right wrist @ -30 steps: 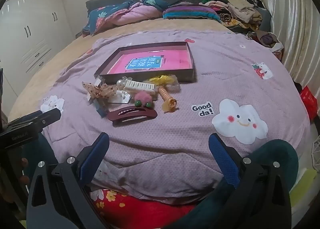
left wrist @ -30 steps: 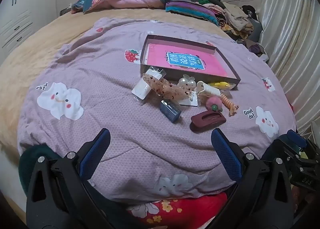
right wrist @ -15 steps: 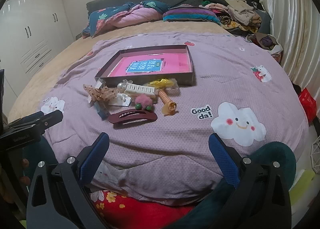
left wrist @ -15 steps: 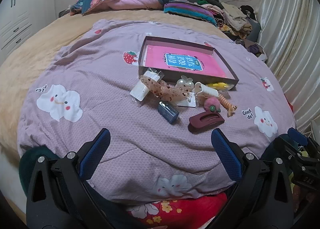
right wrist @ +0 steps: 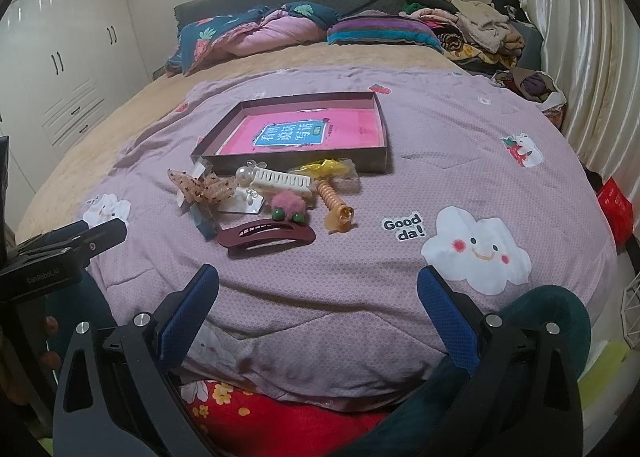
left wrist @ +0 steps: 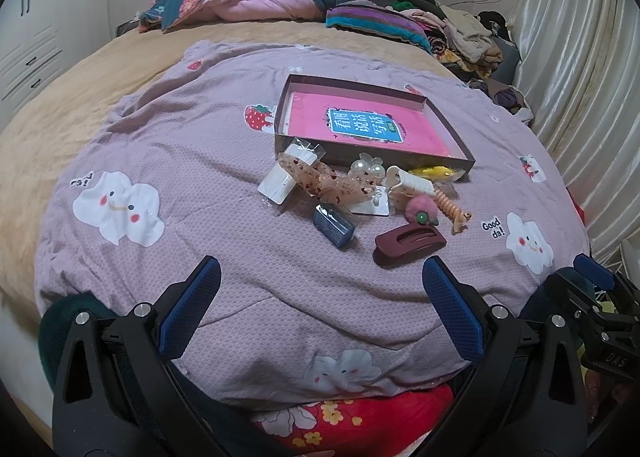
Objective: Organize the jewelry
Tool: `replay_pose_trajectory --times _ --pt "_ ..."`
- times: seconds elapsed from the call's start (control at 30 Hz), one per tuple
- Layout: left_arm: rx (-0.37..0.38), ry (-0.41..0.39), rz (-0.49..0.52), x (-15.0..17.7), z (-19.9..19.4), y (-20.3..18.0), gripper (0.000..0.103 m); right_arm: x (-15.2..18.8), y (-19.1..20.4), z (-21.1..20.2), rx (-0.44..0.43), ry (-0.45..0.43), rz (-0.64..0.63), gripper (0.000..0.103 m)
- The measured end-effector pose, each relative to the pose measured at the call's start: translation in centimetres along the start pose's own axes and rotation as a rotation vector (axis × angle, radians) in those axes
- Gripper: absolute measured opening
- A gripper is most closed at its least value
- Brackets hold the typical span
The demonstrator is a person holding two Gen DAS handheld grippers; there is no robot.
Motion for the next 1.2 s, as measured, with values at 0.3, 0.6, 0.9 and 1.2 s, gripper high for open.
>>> replay_pose_trajectory --times 0.3,0.6,0.9,1.2 --pt "0.003 -0.001 0.000 0.05 -0.01 0.05 0.095 0.02 0.00 0.02 0.000 0.000 0.001 0.099" --pt "0.003 -0.002 0.001 -0.05 -0.24 -0.14 0.095 0.02 0.02 0.01 -0.001 0.000 0.001 0.099" --pt "0.002 -0.002 0.001 -0.06 -0.26 -0.17 0.095 -0.02 -0.06 -0.01 -0.002 -0.002 0.003 0.099" --pt "0.003 -0.001 0.001 -0.03 -0.26 -0.19 0.095 -0.06 -0.22 -0.02 -0.001 -0.004 0.008 0.099"
Point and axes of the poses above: each gripper's, at about its wrist camera, not at the fingertips, and z roughly the way its jaws point, y to its left, x to its underside, the point moved 1 cm from there along z, roughly the way its jaws point, and after that the axes turned 4 degrees about x, right-handed, at the moved point
